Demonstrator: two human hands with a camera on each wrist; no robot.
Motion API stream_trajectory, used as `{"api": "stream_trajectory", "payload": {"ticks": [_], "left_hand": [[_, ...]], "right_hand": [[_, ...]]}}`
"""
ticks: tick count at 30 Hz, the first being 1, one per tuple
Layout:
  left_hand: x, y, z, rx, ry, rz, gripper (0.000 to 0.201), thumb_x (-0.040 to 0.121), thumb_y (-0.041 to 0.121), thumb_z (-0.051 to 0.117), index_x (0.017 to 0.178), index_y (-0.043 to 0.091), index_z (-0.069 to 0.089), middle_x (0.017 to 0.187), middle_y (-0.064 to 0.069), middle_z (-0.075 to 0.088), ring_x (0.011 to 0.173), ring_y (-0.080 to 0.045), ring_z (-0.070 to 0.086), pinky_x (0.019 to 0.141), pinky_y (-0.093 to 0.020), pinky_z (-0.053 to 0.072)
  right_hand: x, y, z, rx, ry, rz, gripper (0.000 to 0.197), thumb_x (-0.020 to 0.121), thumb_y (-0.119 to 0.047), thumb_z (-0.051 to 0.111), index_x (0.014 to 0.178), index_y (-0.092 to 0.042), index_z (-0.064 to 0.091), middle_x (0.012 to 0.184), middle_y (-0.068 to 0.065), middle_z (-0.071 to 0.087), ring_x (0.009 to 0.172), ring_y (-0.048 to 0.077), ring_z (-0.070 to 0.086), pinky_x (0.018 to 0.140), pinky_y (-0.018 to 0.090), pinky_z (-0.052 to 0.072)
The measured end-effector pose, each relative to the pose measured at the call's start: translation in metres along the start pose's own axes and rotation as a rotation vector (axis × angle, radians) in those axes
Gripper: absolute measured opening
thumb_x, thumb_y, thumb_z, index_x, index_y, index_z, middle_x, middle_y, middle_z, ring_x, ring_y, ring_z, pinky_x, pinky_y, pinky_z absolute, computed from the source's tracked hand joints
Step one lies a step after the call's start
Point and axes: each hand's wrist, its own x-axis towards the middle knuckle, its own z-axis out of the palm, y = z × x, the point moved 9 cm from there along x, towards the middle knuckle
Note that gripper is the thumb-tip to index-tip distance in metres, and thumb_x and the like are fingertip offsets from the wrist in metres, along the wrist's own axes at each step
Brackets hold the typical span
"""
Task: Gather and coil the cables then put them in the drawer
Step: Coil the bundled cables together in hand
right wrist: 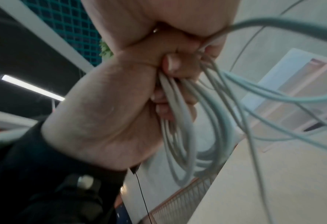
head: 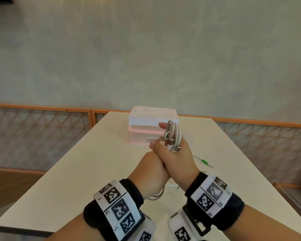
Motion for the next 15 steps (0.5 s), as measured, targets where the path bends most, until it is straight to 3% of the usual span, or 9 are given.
{"api": "stream_trajectory", "payload": {"ticks": [2,3,4,7,10,13,15], "left_hand": [[0.001,0.002,0.000,-0.003,-0.016,0.030,0.030,0.088,0.000,0.049,0.107,0.018,0.065,0.096,0.002,0.069,0.089,-0.004,0.062,0.075,-0.021,0.049],[0.001,-0.002,0.003,-0.044,-0.058,0.032,0.028,0.086,0.004,0.052,0.096,0.028,0.064,0.086,0.008,0.069,0.079,0.000,0.063,0.069,-0.020,0.049],[0.000,-0.004,0.005,-0.131,-0.094,0.029,0.025,0.085,0.009,0.056,0.093,0.032,0.062,0.083,0.008,0.070,0.078,0.001,0.064,0.068,-0.020,0.049],[-0.007,-0.025,0.005,-0.369,-0.141,-0.068,0.030,0.079,0.021,0.069,0.109,0.027,0.063,0.104,0.005,0.072,0.099,-0.010,0.067,0.086,-0.023,0.052],[-0.011,-0.051,-0.016,-0.541,0.048,-0.188,0.031,0.077,0.019,0.076,0.106,0.014,0.065,0.100,-0.003,0.073,0.094,-0.019,0.067,0.083,-0.030,0.053],[-0.008,-0.053,-0.044,-0.510,0.212,-0.143,0.045,0.068,0.034,0.079,0.106,0.019,0.061,0.103,0.002,0.069,0.089,-0.011,0.063,0.074,-0.018,0.051],[0.000,-0.040,-0.040,-0.474,0.126,-0.111,0.070,0.060,0.045,0.084,0.120,0.029,0.051,0.115,0.011,0.062,0.097,0.000,0.061,0.082,-0.017,0.050]], "right_hand": [[0.004,-0.001,-0.003,0.061,0.012,0.021,0.028,0.085,-0.006,0.063,0.108,-0.020,0.058,0.095,0.012,0.067,0.084,0.017,0.069,0.082,0.029,0.056],[0.005,-0.002,-0.004,0.088,0.016,0.030,0.023,0.086,-0.005,0.061,0.105,-0.017,0.058,0.084,0.013,0.066,0.077,0.020,0.069,0.080,0.034,0.058],[0.006,-0.004,-0.007,0.113,0.023,0.035,0.020,0.087,-0.004,0.060,0.104,-0.014,0.057,0.073,0.012,0.063,0.070,0.021,0.068,0.077,0.038,0.059],[0.014,-0.010,-0.025,0.138,0.068,0.027,0.018,0.088,-0.005,0.058,0.105,-0.007,0.052,0.055,0.004,0.055,0.049,0.013,0.059,0.058,0.031,0.057],[0.025,-0.016,-0.046,0.084,0.080,-0.013,0.014,0.088,-0.008,0.059,0.100,-0.009,0.052,0.047,-0.008,0.048,0.038,0.010,0.046,0.048,0.024,0.047],[0.027,-0.015,-0.047,-0.030,-0.021,0.000,0.012,0.087,-0.010,0.061,0.098,-0.008,0.054,0.050,-0.008,0.050,0.041,0.014,0.047,0.042,0.017,0.041],[0.022,-0.010,-0.030,-0.096,-0.158,0.015,0.015,0.086,-0.010,0.062,0.098,-0.003,0.055,0.059,-0.003,0.053,0.046,0.015,0.050,0.044,0.019,0.043]]}}
